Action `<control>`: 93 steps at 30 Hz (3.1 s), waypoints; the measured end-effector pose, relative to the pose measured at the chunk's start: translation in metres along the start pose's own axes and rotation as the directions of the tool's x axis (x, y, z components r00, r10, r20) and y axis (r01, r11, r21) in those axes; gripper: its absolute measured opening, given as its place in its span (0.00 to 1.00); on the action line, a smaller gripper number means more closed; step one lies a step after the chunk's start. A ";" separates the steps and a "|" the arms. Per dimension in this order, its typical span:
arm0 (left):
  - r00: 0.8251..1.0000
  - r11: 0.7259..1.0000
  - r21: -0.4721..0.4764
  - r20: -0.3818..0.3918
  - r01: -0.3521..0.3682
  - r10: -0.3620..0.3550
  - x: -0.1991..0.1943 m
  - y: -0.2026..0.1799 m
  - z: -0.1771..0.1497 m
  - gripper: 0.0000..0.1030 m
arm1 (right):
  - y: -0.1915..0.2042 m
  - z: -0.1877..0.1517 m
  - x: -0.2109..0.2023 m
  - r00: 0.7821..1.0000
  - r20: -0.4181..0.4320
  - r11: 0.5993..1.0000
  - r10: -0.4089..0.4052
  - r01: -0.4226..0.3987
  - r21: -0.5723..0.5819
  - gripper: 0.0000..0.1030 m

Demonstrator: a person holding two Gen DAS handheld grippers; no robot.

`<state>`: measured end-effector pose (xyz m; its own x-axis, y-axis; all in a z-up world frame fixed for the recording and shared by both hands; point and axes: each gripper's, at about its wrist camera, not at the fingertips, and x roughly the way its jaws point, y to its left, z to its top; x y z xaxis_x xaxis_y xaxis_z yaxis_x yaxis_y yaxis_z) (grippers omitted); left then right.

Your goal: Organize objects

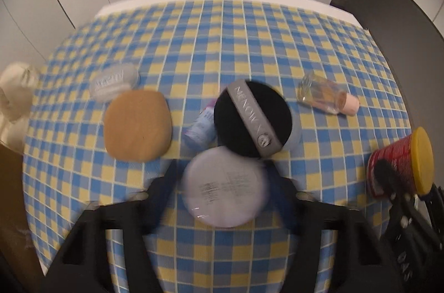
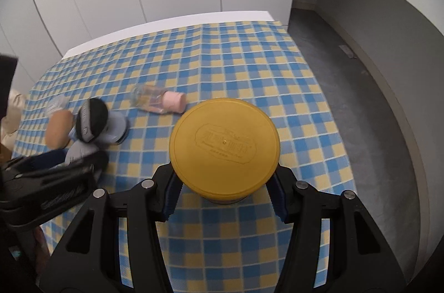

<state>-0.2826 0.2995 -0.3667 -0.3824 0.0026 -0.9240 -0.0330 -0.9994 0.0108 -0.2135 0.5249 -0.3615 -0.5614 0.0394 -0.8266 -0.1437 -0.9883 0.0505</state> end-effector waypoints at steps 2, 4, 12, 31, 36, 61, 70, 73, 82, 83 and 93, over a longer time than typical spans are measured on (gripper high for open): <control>1.000 0.999 -0.022 -0.008 0.028 -0.028 -0.001 0.002 0.001 0.56 | 0.005 -0.002 -0.002 1.000 -0.004 1.000 0.004 -0.004 -0.017 0.55; 1.000 0.999 -0.048 -0.012 0.025 -0.026 -0.002 0.006 0.002 0.56 | 0.012 -0.005 -0.004 1.000 -0.008 0.999 0.004 -0.005 -0.041 0.55; 0.999 0.994 -0.109 -0.025 0.018 -0.020 -0.019 0.036 -0.005 0.56 | 0.052 0.000 -0.010 1.000 -0.017 0.998 0.021 -0.022 -0.063 0.54; 0.998 0.996 -0.093 0.060 -0.016 0.022 -0.108 0.074 0.008 0.56 | 0.114 0.039 -0.075 0.999 -0.033 0.993 0.040 -0.043 -0.109 0.55; 0.995 0.995 -0.099 0.091 -0.024 0.033 -0.139 0.081 0.019 0.56 | 0.125 0.061 -0.104 1.000 -0.011 0.992 0.026 -0.027 -0.124 0.55; 0.967 0.996 -0.086 0.250 -0.032 0.053 -0.335 0.103 0.080 0.56 | 0.124 0.183 -0.272 0.994 0.110 0.986 -0.026 0.044 -0.162 0.55; 0.942 0.994 -0.076 0.321 -0.074 0.095 -0.395 0.108 0.086 0.56 | 0.142 0.200 -0.328 0.987 0.158 0.980 -0.015 0.046 -0.192 0.55; 0.936 0.994 -0.074 0.337 -0.079 0.099 -0.409 0.110 0.085 0.56 | 0.147 0.203 -0.341 0.984 0.176 0.975 -0.034 0.072 -0.211 0.55; 0.930 0.993 -0.083 0.353 -0.078 0.103 -0.424 0.111 0.077 0.56 | 0.142 0.197 -0.358 0.982 0.187 0.977 -0.033 0.070 -0.199 0.55; 0.929 0.994 -0.082 0.354 -0.079 0.103 -0.424 0.111 0.076 0.56 | 0.141 0.196 -0.358 0.982 0.186 0.978 -0.035 0.072 -0.198 0.55; 0.930 0.994 -0.091 0.356 -0.059 0.088 -0.430 0.117 0.069 0.56 | 0.135 0.196 -0.360 0.984 0.176 0.981 -0.032 0.065 -0.183 0.55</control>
<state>-0.1859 0.1839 0.0584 -0.6876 -0.0729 -0.7224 0.0741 -0.9968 0.0300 -0.1904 0.4058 0.0530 -0.6912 0.0963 -0.7162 -0.0282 -0.9939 -0.1064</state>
